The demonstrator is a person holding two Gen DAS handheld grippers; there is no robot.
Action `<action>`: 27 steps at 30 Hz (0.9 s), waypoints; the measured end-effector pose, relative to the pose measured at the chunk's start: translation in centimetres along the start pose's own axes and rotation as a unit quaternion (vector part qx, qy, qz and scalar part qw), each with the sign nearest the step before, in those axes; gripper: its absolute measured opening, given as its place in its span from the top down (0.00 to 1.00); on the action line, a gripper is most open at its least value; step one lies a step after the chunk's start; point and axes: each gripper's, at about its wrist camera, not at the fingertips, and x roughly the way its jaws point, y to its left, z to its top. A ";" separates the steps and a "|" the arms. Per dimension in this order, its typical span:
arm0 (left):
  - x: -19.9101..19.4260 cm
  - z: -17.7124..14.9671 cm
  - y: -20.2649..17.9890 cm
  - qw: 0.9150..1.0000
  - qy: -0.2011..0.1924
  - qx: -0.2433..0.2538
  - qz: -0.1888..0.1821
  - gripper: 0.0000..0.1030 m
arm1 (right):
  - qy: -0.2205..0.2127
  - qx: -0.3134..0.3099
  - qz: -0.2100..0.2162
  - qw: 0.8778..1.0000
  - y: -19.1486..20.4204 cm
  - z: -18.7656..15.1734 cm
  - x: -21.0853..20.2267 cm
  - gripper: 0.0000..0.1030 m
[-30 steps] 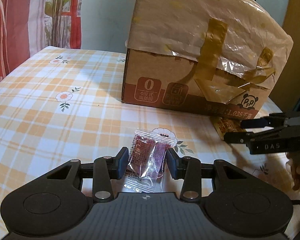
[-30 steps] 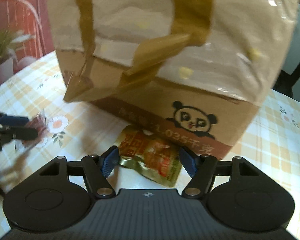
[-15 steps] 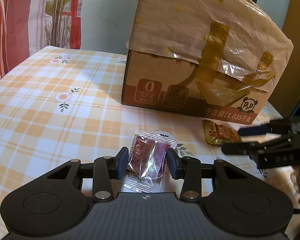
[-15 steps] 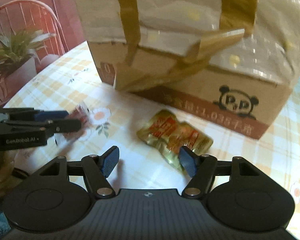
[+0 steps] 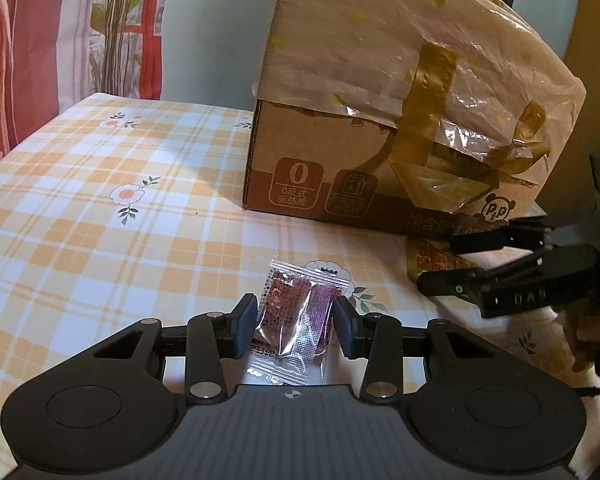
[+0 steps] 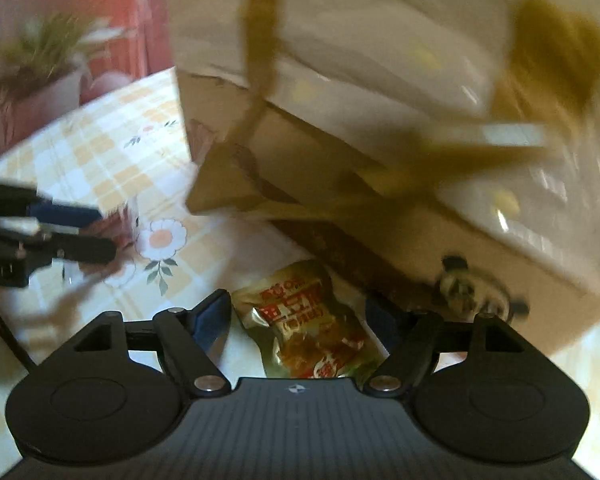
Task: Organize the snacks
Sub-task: 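Grasp the gold spicy snack pouch with the right gripper while the left gripper holds its candy, then lift both snacks over the lined box and release them inside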
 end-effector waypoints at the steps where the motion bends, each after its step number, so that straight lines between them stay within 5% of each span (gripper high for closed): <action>1: 0.0 0.0 0.0 1.000 0.000 0.001 0.001 0.58 | -0.008 0.009 -0.001 1.000 -0.2 -0.4 -0.2 0.25; 9: -0.1 0.0 0.0 1.000 0.001 0.006 0.004 0.58 | -0.041 0.026 -0.027 0.998 0.8 -2.6 -1.9 0.48; 27: -3.6 1.5 -1.7 0.998 -0.046 0.038 -0.009 0.58 | -0.131 0.027 -0.029 0.991 3.5 -4.7 -7.6 0.51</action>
